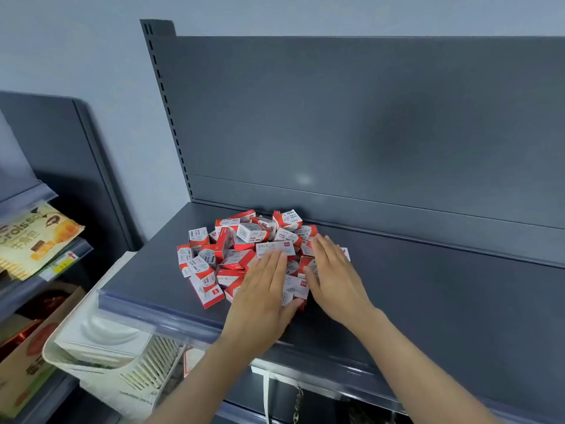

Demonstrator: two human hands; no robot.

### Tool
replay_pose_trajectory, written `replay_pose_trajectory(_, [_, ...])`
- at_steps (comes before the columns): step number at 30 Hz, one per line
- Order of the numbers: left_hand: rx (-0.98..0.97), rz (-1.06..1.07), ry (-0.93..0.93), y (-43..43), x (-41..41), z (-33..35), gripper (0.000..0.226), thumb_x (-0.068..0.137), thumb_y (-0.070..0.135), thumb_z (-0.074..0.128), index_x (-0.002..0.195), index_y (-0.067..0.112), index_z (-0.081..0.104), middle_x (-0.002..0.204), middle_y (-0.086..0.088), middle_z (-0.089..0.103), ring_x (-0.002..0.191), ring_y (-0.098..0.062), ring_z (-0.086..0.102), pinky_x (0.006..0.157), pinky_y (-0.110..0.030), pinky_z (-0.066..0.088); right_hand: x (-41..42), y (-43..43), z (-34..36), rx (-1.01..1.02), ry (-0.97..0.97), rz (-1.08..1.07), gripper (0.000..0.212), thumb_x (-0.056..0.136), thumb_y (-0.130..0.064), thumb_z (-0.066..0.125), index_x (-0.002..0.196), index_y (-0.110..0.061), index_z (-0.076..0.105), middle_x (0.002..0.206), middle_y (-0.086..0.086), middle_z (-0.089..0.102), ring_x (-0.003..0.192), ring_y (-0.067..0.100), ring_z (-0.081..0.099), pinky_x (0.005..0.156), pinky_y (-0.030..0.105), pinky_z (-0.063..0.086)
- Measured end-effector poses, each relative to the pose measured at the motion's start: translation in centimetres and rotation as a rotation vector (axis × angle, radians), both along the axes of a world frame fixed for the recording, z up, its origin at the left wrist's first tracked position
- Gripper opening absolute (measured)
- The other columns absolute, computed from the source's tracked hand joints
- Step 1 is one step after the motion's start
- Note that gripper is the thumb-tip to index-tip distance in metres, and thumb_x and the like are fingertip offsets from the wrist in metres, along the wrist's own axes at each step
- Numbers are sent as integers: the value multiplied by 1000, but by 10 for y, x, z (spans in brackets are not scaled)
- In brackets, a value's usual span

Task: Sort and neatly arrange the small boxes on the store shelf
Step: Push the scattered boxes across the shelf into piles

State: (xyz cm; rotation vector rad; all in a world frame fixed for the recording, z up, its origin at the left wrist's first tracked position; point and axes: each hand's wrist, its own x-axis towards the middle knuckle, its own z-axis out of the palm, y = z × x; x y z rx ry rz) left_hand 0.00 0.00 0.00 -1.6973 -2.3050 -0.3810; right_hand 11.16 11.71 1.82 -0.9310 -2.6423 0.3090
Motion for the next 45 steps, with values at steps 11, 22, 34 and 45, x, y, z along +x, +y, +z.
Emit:
replay_pose_trajectory(11, [10,-311,-20,-20,-5,-11,60,48,36,89,102,17,71,97,6,73,88,-10,71,76,-21,55,2,5,-7,-135,-65,58,52,99,-28,36,146,-13,21,153,2,27,140,16,23,114,29,25])
replay_pose_trajectory(22, [120,-243,-568,0,-1,36,42,73,28,76,113,30,62,95,40,44,89,13,49,76,7,34,27,14,15,-160,29,-53,45,97,-30,43,138,-13,37,140,4,42,129,19,37,106,28,32])
replay_pose_trajectory(34, [84,-436,-661,116,145,55,45,67,27,82,109,24,67,93,21,63,86,1,61,75,-4,40,211,70,27,-120,118,-404,48,94,-33,49,135,-9,42,133,8,49,123,24,43,103,33,38])
replay_pose_trajectory(45, [25,-550,-763,210,390,52,37,72,18,78,106,16,67,81,21,59,76,2,58,62,0,41,460,114,19,-101,97,-657,46,94,-30,49,136,-11,42,132,8,51,122,22,46,101,29,40])
